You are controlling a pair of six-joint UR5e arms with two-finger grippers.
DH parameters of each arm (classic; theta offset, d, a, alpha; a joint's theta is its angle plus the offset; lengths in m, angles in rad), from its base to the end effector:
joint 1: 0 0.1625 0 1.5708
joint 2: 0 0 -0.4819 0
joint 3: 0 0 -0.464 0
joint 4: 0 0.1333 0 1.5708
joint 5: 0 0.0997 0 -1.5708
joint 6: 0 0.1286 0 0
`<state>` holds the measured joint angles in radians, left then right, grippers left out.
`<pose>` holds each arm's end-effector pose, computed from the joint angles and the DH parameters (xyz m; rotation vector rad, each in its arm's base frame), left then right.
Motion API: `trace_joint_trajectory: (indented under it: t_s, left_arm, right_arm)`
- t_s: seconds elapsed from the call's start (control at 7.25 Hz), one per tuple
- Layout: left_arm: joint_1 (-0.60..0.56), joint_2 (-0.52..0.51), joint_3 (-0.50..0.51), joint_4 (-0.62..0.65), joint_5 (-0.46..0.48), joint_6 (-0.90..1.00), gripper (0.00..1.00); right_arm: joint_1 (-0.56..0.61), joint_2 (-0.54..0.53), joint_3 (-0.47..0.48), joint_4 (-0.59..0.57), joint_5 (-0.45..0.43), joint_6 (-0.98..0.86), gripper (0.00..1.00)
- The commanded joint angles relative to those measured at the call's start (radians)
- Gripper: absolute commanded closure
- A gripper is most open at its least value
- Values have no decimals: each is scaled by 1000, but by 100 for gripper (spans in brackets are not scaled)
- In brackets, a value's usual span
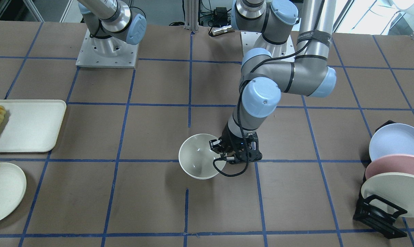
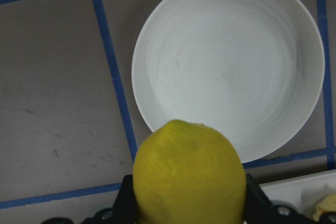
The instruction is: Place bowl and put lemon in it
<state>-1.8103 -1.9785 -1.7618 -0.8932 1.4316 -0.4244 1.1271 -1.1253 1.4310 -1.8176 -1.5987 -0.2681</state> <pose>-0.3090 -0.6284 0.2243 0.2673 -2.9721 0.0435 -0.2014 -0.7259 0.3235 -0.2736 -3.1224 -0.1018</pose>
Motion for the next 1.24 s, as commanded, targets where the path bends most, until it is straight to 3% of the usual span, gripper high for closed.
trace_joint_trajectory:
  t_s: [0.0,0.41,0.69,0.83,1.1]
  left_arm:
    - [-17,-26,-2,26,6,-1,100]
    - [-15,-42,-5,20,10,9,100]
    - [-15,-66,-5,16,15,7,100]
    - [-15,-75,-13,8,39,22,6]
    - [-9,-39,14,-68,66,26,0]
  right_arm:
    - [67,-42,-3,35,0,82,100]
    - [243,-77,-7,35,5,283,100]
    - [362,-77,2,35,67,357,100]
    - [415,-70,5,35,66,374,100]
    - [532,-57,5,23,72,552,100]
